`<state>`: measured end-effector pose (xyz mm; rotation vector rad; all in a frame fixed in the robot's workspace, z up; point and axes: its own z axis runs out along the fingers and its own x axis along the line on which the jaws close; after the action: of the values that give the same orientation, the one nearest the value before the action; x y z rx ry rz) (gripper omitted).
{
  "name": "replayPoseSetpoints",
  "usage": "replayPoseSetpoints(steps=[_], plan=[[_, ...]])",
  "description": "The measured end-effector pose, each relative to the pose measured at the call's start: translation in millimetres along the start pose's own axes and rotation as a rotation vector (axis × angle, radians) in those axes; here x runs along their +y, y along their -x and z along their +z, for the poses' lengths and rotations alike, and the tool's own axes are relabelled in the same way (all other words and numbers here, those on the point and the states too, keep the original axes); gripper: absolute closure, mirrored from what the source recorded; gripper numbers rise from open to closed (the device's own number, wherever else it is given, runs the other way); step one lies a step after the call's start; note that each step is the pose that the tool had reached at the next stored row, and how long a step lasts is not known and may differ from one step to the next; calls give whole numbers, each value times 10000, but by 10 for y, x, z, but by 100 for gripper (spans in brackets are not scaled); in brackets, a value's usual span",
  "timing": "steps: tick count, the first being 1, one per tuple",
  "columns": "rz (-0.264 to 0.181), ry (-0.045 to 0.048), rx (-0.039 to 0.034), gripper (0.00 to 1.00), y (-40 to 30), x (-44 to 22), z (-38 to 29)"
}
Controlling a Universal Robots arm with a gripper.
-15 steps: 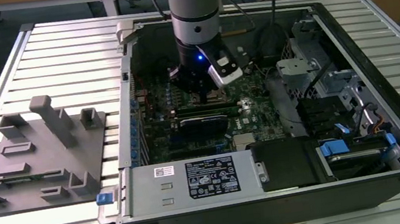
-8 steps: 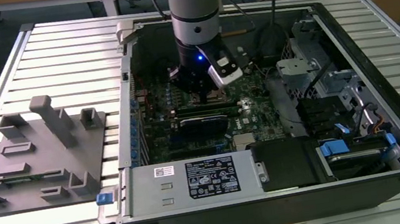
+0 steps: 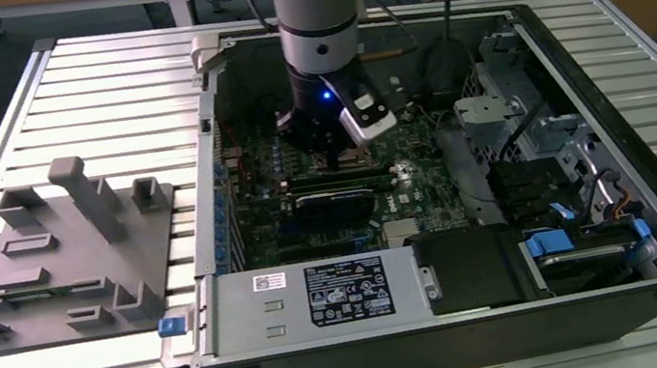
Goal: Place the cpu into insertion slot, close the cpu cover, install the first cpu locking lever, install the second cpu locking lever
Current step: 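Install the second cpu locking lever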
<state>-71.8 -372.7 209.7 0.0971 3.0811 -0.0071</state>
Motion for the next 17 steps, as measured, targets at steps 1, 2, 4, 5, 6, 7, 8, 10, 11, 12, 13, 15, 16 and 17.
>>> replayPoseSetpoints(steps=[1,2,4,5,6,7,8,10,11,12,13,15,16,17], plan=[[-1,-1,0,90,-9,-1,-1],[-1,-1,1,90,-20,-2,-2],[0,1,-1,90,-43,-3,-2],[0,1,-1,90,-50,-3,0],[0,1,-1,90,-57,-3,2],[0,0,-1,90,-62,-4,7],[0,-1,0,90,-69,-4,14],[0,-1,0,90,-79,-5,27],[-1,-2,1,90,-81,-6,31],[0,-1,1,90,-84,-6,33],[0,-2,1,90,-88,-6,33],[0,0,0,90,-100,-8,33],[-1,1,0,90,-108,-9,33],[-1,2,-1,90,-120,-10,33]])
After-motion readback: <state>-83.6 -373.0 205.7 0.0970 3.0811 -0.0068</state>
